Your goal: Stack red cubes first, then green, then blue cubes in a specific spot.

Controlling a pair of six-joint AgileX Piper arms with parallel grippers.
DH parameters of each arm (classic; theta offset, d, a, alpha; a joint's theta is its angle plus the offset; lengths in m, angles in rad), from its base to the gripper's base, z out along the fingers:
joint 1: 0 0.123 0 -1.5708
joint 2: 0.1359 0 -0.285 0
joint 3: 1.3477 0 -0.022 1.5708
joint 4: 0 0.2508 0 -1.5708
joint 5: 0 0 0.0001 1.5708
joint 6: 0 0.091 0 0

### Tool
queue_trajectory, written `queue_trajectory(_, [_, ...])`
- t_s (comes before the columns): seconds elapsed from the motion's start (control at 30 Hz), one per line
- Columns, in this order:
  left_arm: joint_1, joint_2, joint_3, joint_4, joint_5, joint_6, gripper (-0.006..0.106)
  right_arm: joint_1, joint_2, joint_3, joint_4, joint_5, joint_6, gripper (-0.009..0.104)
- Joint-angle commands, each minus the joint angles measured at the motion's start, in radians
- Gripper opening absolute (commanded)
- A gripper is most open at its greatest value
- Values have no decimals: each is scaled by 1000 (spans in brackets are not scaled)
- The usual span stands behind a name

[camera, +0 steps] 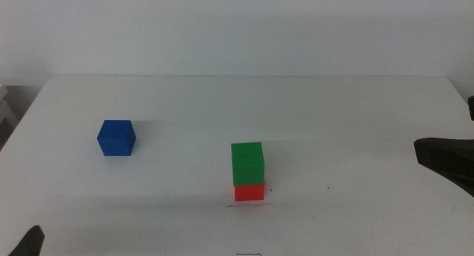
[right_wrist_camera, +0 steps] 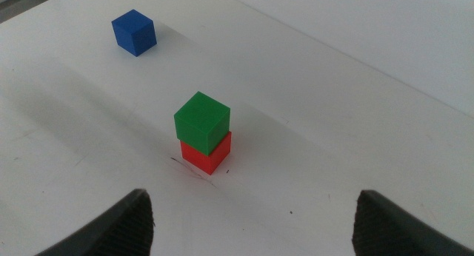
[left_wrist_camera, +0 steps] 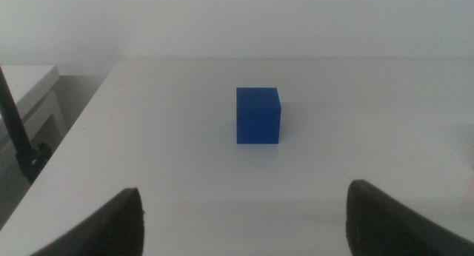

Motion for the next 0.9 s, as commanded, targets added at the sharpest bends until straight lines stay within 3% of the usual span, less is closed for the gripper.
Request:
queue_trajectory(0.0, [-3, -25, -2, -10, -76, -3, 93, -8, -2, -24, -25, -67, -8, 93])
queue_trajectory(0.23, [118, -26, -2, -10, -76, -3, 93, -8, -2, -24, -23, -67, -8, 93])
queue_trajectory(0.4, [136, -26, -3, -10, -76, -3, 93, -8, -2, -24, -23, -67, -8, 93])
queue_trajectory(0.5, [136, 129, -162, -11, 12, -9, 93, -8, -2, -24, -25, -67, -8, 93])
queue_trajectory(0.87, [114, 705, -811, -11, 699, 1, 93, -8, -2, -24, -21, -67, -8, 93])
